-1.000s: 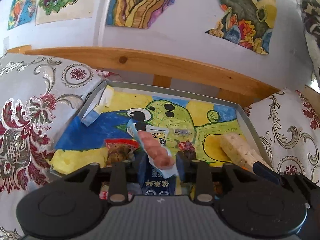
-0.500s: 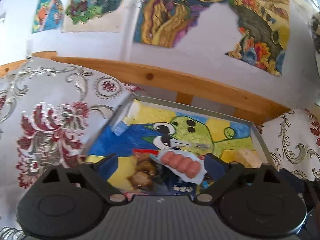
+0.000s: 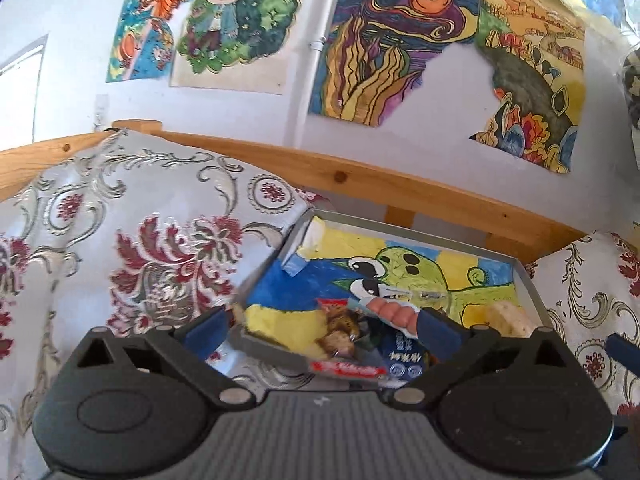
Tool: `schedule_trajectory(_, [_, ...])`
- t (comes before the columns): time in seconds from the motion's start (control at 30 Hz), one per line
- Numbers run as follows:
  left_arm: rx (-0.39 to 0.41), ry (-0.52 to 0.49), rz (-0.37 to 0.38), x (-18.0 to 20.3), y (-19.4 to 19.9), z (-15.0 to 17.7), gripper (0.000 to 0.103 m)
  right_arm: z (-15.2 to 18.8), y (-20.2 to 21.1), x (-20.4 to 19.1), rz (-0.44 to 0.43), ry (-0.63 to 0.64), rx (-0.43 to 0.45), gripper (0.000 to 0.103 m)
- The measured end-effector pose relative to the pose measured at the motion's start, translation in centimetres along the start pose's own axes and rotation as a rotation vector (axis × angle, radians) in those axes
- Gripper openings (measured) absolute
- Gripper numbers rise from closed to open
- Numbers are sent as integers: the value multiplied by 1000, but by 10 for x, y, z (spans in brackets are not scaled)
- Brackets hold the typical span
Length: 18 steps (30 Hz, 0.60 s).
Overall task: Organize snacks
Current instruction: 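Lift both open tools up away from the tray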
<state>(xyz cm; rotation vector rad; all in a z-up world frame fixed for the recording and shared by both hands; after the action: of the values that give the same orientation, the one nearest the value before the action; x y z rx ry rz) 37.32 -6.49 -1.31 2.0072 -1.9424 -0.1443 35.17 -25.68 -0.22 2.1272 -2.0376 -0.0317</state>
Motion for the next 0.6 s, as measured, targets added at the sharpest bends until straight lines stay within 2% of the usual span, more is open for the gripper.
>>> schedule_trajectory(0.33, [-3,-2,-33,-32,45,13,102,-5,47,-11,-22,-18,-4,102])
schedule_trajectory(0.6, [-25,-5,-60,-63,70,30,102,9,78,-22,-34,-46,-63,102])
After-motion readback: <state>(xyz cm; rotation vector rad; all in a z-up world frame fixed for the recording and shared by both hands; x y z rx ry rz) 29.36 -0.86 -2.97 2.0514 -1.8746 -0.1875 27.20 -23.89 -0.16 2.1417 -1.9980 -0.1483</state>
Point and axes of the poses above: each gripper's, at about its wrist camera, not at the fingertips, and y roughly against the way its jaws point, x to its right, z to its underside, the point moved 10 cm from there along -y, roughly the way its jaws point, and after that the axes turned 5 degrees about x, right-handed, at the moved point
